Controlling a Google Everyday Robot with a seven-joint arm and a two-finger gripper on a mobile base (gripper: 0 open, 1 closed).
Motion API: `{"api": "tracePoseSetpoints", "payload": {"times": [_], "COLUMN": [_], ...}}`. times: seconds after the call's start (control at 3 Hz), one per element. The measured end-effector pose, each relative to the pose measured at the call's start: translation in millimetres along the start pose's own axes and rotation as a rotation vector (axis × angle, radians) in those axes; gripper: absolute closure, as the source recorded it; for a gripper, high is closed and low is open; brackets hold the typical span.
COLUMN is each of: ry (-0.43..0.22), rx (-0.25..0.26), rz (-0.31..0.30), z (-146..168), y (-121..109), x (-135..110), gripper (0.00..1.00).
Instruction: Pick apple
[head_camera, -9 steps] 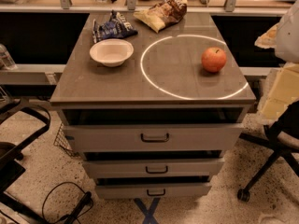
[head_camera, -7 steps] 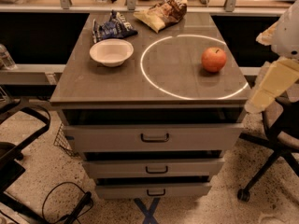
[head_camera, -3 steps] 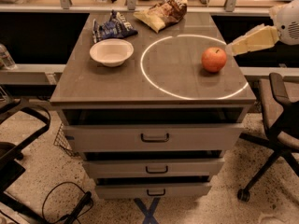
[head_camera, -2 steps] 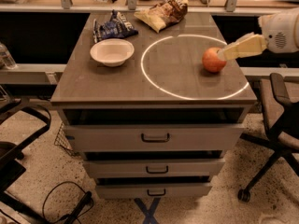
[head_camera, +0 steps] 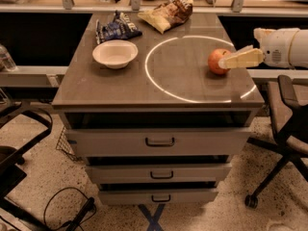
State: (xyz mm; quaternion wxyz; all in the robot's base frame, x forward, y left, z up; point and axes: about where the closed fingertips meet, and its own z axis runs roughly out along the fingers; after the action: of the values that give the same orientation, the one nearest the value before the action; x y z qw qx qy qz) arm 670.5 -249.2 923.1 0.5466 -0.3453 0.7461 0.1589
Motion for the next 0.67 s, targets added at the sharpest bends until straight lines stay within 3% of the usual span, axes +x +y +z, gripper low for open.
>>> {"api": "tracePoseSetpoints", "payload": {"times": [0.67], "ry": [-0.078], "rx": [-0.058], "rz": [0.038], "z": [18.4], "y": [1.7], "x": [24.0], "gripper": [0.00]}}
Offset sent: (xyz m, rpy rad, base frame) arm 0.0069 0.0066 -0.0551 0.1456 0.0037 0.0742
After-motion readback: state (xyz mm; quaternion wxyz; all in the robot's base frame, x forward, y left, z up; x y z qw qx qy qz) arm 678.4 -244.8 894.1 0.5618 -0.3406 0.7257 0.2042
